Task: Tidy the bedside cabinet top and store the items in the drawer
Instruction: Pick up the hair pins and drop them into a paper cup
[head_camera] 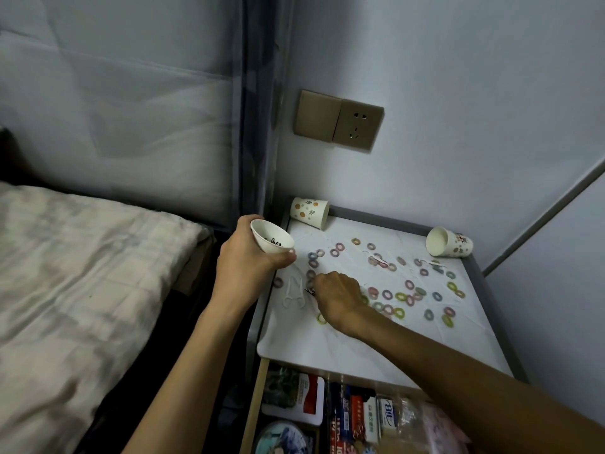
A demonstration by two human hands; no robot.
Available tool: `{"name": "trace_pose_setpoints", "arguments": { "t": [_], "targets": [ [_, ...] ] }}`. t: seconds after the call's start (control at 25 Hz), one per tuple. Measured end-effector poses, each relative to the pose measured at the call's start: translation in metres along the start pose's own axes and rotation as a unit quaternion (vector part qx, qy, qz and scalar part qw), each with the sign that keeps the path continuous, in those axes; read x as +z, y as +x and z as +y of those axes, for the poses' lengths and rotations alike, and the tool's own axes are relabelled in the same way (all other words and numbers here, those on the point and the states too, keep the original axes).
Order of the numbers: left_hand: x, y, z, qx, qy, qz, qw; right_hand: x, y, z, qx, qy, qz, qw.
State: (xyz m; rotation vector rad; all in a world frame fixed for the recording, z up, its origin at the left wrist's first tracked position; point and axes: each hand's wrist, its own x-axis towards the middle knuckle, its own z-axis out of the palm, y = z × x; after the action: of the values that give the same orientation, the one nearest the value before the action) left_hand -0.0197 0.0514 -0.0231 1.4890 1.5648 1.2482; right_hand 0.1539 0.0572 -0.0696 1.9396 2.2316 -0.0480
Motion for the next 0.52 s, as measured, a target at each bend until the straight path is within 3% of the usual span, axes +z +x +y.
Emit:
{"name": "trace_pose_setpoints", "arguments": {
  "t": [0.24, 0.4, 0.52],
  "targets": [
    [0.005, -0.001, -0.001, 0.000, 0.008, -0.013, 1.000, -0.006, 0.008, 0.019, 0.027, 0.102, 0.009, 0.994],
    [0.009, -0.004, 0.000, 0.001, 0.009, -0.024, 1.000, -0.018, 0.012, 0.039, 0.064, 0.325, 0.065, 0.941],
    [0.013, -0.006, 0.002, 0.008, 0.001, -0.034, 0.999, -0.025, 0.013, 0.051, 0.069, 0.383, 0.092, 0.916]
  ]
}}
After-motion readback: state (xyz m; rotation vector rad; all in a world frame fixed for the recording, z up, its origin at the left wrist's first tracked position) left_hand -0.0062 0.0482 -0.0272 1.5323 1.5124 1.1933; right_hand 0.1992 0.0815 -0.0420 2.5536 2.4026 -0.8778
